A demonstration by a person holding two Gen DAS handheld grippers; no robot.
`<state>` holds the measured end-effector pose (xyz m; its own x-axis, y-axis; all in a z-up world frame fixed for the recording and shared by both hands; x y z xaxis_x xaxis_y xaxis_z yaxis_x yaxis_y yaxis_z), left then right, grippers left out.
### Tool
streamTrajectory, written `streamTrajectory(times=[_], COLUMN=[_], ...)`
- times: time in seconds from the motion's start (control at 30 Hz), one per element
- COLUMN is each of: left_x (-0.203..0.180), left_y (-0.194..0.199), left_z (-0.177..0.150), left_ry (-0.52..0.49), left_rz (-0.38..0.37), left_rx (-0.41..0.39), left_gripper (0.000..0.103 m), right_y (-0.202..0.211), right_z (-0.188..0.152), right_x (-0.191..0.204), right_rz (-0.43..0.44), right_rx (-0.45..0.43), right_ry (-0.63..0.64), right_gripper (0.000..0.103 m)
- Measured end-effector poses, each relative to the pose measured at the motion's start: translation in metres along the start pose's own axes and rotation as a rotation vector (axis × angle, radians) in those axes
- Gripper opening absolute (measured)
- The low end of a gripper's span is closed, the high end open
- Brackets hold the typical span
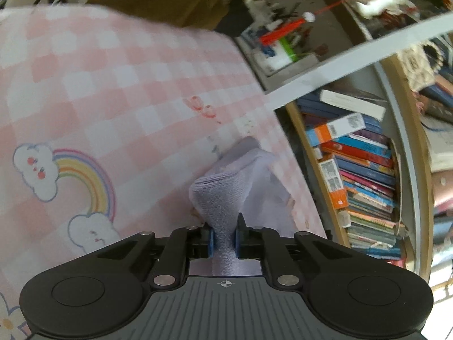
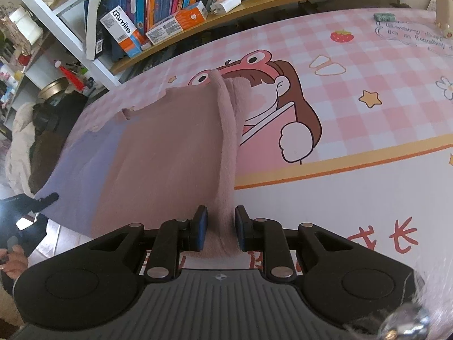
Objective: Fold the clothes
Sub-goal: 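Grasp the pink edge with the right gripper while the left gripper grasps the lavender edge, lifting, then lift the hem with both grippers and fold it over toward the collar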
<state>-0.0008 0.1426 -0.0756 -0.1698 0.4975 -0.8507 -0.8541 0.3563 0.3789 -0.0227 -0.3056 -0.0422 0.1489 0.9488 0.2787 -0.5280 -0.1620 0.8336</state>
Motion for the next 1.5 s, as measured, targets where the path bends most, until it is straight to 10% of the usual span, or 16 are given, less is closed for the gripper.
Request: streamTrajectory(times=[0.67, 1.07, 1.5], left_x=[-0.167, -0.218, -0.208], left_y=[-0.004, -0.045, -0.067], left_z=[-0.066, -0.172, -0.246], left_ry=[-0.543, -0.804, -0.987], left_rz=[-0.063, 0.029, 0.113], left_rx=[0.048, 0.304, 0.540], left_gripper=[0.011, 0.013, 0.052], right_y=[-0.012, -0.018, -0.023], right_z=[0.004, 0.007, 0.008], right_x=[-0.022, -0.033, -0.042], right_rz=[0.167, 0.248, 0.297], right_rx=[0.037, 0.053, 0.072], right_ry=[0.041, 0.064, 0.055], right_gripper=[0.018, 0.018, 0.018])
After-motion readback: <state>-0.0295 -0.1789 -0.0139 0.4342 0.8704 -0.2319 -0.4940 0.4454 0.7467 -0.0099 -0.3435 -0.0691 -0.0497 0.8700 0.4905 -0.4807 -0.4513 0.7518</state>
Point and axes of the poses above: each gripper's, at about its wrist camera, not at the fingertips, and y roughly against the way its jaws point, x to its left, z to its top, the point moved 1 cm from there along -y, roughly the way its jaws point, and after that the axes turned 13 degrees about -z, right-handed, at the moved point
